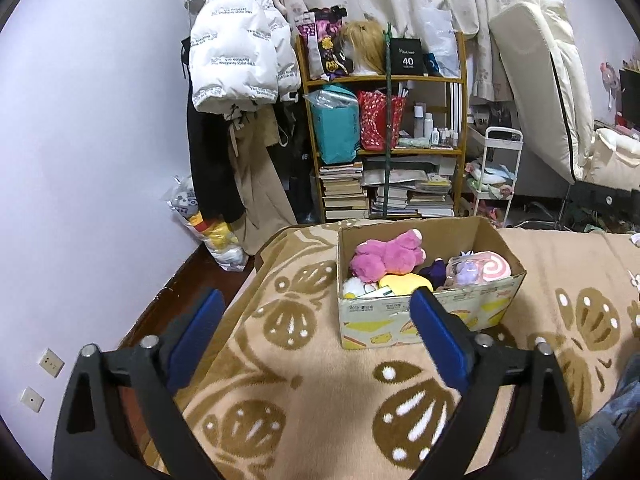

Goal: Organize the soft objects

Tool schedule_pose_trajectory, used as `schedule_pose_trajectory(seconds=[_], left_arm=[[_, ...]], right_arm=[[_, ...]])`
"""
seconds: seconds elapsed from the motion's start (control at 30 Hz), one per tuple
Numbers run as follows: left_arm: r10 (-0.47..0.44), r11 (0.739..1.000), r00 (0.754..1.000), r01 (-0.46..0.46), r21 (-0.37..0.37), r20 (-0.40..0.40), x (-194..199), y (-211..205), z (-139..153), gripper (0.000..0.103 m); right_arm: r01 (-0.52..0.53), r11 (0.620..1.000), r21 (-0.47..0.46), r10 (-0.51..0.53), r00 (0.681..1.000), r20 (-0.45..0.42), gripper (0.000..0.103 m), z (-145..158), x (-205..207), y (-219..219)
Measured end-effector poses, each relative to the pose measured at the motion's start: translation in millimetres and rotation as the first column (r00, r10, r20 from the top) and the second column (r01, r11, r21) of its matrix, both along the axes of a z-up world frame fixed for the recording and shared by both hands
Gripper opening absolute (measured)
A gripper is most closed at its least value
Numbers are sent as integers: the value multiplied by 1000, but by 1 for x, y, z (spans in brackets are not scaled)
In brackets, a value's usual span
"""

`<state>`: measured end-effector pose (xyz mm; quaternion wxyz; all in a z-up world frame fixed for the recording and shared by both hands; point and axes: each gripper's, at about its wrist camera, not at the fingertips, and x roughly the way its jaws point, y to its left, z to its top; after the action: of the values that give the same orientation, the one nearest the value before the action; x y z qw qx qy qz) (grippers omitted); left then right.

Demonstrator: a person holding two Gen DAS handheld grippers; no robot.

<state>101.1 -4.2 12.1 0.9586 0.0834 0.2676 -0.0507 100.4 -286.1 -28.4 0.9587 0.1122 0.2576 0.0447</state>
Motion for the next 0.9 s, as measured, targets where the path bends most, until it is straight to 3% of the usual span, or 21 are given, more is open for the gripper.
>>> schedule_pose_trajectory(seconds=[0.33,0.73,0.9], left_arm=[[4,1000,997,-6,14,72,-47,6,22,101],[24,994,967,-50,95,253,-93,-2,25,102],[22,998,975,-33,47,222,-91,4,12,102]], right_arm=[[18,999,-50,-15,998,66,103,16,-59,1],[34,992,-121,-11,982,186,103,5,-98,12],[10,987,-161,18,985,170,103,-7,-92,22]])
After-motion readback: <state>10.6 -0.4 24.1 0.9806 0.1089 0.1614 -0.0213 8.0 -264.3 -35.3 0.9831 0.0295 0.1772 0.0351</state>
